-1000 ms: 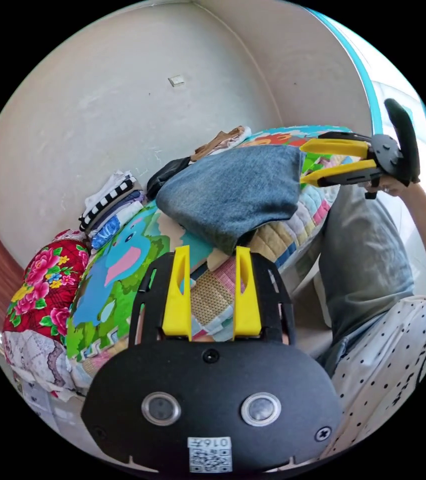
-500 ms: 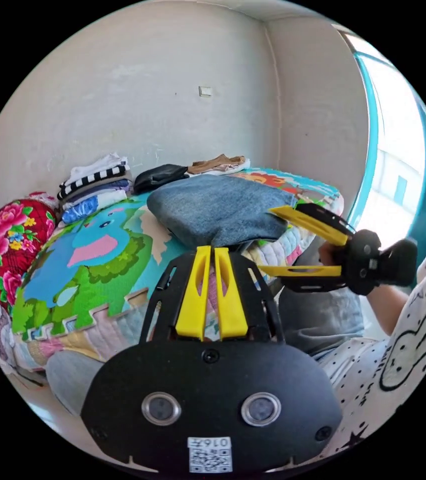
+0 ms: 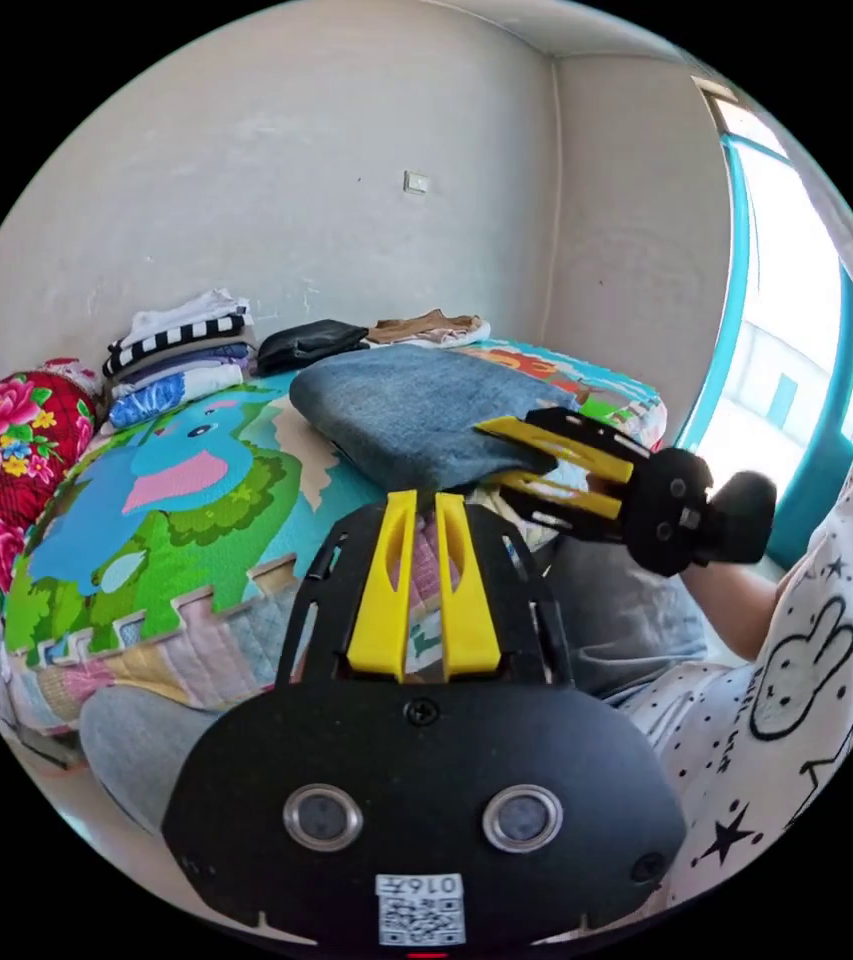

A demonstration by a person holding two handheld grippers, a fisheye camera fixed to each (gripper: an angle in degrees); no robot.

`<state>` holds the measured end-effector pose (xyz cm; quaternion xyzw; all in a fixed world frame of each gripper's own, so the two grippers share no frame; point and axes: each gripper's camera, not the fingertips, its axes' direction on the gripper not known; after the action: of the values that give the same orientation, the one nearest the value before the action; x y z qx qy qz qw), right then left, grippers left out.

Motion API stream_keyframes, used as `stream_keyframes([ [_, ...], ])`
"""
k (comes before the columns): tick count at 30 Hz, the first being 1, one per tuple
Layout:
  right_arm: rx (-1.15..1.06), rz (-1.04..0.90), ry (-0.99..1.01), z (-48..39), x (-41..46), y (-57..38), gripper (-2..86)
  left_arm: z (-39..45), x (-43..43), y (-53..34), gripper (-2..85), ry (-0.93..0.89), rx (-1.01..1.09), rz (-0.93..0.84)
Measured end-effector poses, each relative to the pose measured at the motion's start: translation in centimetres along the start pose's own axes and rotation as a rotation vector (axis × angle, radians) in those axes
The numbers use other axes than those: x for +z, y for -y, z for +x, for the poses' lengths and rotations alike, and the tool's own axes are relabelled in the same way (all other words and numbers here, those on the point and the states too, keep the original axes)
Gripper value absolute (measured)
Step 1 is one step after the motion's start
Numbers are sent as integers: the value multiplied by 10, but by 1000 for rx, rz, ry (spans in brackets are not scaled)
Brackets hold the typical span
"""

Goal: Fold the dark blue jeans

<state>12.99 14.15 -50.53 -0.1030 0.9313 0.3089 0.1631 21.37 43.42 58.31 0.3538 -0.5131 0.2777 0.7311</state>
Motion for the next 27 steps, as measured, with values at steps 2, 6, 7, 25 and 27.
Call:
stream_keyframes([
  [2, 102, 24, 38, 24, -3, 1, 73, 8, -3, -4, 82, 85, 63, -2],
  [6, 280, 47, 189, 71, 0, 6, 72, 37, 5, -11, 113, 343, 300, -1],
  [7, 294, 49, 202, 76, 1, 6, 72, 45, 12, -14, 113, 381, 367, -6],
  [25, 60, 51, 75, 76, -20, 5, 145, -90, 23, 19, 45, -274, -167, 0],
  [27, 10, 13, 37, 73, -19, 10, 164, -96, 19, 24, 45, -295, -178, 11],
])
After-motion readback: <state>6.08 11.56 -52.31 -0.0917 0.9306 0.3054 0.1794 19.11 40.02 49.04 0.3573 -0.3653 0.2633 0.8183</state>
